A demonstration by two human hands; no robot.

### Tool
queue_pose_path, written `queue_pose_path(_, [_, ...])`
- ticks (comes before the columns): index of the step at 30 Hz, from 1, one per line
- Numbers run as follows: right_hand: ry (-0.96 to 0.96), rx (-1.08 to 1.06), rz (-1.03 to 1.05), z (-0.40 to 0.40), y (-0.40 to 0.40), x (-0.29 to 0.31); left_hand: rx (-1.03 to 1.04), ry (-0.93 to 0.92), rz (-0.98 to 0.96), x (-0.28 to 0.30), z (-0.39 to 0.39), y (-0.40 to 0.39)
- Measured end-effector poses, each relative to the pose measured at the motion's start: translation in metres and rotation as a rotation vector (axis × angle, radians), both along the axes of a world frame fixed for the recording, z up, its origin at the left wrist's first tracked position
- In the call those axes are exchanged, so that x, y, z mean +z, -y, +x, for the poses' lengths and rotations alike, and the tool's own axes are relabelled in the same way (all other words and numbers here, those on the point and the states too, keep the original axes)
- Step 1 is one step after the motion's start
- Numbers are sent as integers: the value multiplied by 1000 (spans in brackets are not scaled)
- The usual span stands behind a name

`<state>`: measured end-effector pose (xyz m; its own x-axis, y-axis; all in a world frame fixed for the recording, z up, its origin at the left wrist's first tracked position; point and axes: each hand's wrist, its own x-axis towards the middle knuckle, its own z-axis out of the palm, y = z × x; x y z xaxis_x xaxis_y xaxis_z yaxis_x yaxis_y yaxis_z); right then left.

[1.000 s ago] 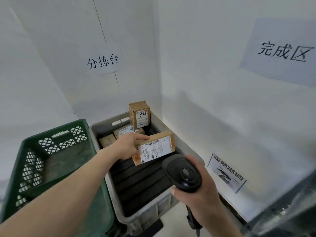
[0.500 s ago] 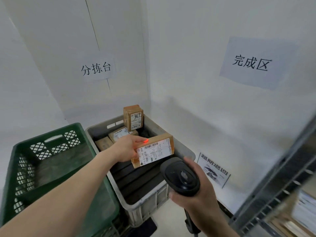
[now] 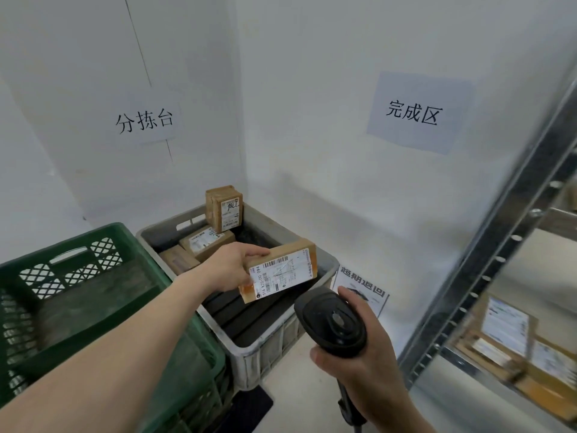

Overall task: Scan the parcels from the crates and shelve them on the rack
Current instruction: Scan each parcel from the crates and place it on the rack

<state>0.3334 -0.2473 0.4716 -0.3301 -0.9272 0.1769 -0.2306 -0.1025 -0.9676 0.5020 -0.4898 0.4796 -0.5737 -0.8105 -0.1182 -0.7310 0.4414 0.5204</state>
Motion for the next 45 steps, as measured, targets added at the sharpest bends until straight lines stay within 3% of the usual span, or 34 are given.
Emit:
queue_pose_path(11, [6,-75,-1,-7,-25,-7,-63,8,-15,5,-23,-15])
queue_pose_path(23, [-41,-75,3,-58,-65,-9,-21,-115,95,8,-70,-55])
queue_pose_path(32, [-1,-239,-62,-132,-129,-14,28,-480,388,-2,-152,-140])
queue_pose_path(45, [-90,-517,-66,-212,-224,-25,-92,-707,888,-19,-277,-267])
